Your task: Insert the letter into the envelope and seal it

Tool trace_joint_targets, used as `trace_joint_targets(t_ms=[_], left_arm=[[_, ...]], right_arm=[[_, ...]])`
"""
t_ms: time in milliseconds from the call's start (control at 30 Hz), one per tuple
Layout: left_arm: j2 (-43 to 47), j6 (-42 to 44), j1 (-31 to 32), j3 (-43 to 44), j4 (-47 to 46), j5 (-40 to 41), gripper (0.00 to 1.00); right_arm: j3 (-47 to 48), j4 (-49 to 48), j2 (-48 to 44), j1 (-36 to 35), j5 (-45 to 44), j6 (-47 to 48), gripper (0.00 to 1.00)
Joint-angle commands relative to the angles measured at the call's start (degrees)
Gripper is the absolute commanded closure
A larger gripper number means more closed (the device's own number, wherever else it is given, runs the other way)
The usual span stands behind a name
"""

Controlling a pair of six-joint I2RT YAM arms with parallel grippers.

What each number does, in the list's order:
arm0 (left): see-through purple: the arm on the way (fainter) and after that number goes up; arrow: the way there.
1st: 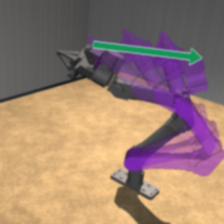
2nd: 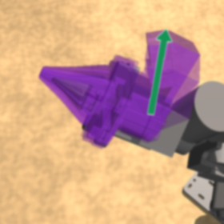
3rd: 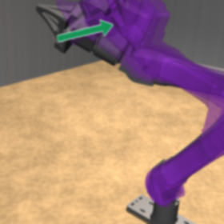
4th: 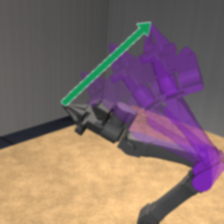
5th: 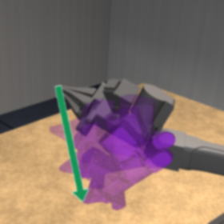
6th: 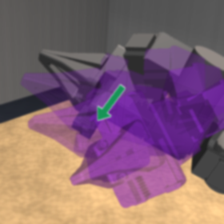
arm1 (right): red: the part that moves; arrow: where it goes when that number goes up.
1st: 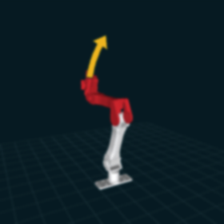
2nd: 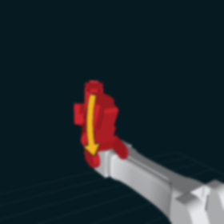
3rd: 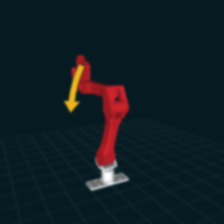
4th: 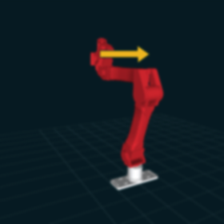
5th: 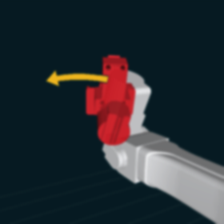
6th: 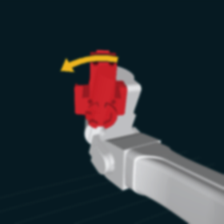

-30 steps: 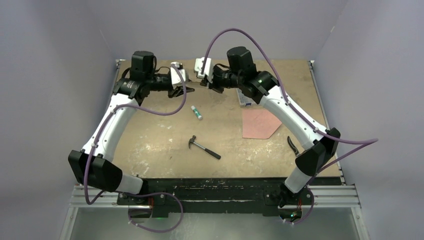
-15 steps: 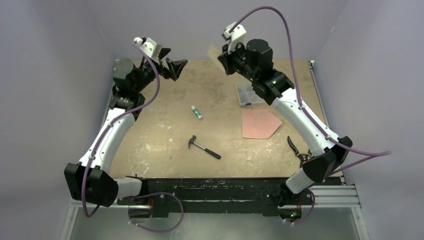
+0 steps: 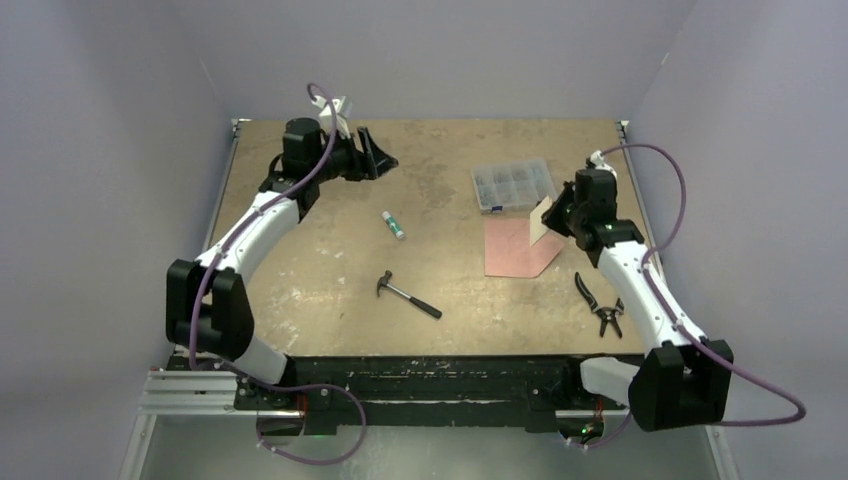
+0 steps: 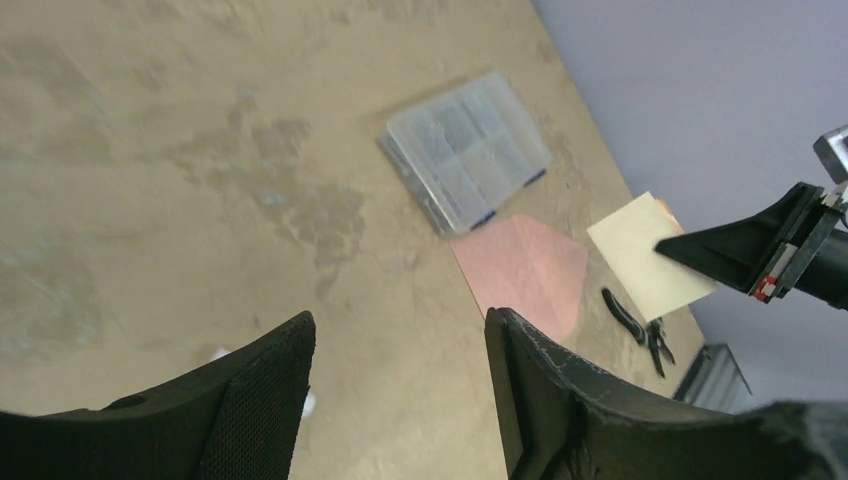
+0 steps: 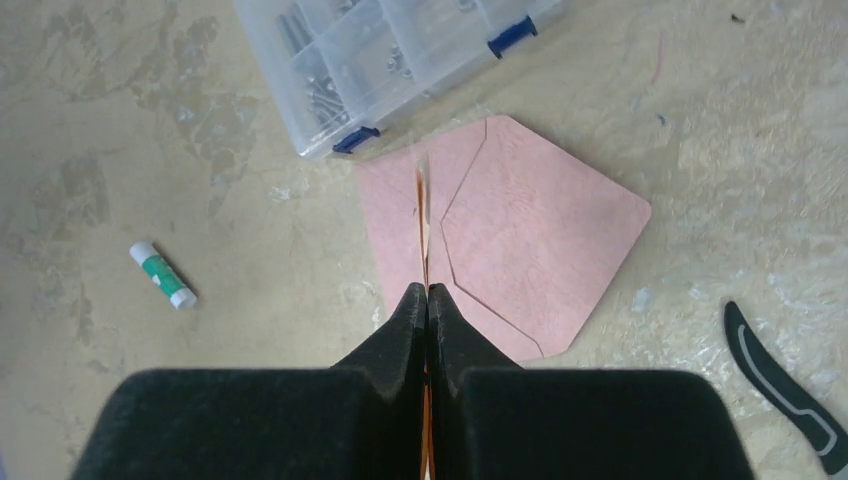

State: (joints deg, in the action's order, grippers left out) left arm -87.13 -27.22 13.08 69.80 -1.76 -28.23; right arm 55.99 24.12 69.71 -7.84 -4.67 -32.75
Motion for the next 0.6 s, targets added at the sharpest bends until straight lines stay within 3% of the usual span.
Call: trace_joint_targets(t_ms=[0,167,567], left_arm=[[-5.63,-3.86,3.09,2.48,7.52,-4.86,0.38],[-11.18,-5.53,6.36,2.93,8.93,-7.20,0.39],[-24.08,-9.30,16.14,10.85,7.83,-7.94,0.40]], right_arm=[[-7.19,-8.35,-3.71,4.52,6.84,-5.38,1.00],[-13.25,-16.99,-1.07,10.88,16.29,-0.86,1.00],[-19.22,-28.34,10.61,14.08,19.26,4.82,1.00]])
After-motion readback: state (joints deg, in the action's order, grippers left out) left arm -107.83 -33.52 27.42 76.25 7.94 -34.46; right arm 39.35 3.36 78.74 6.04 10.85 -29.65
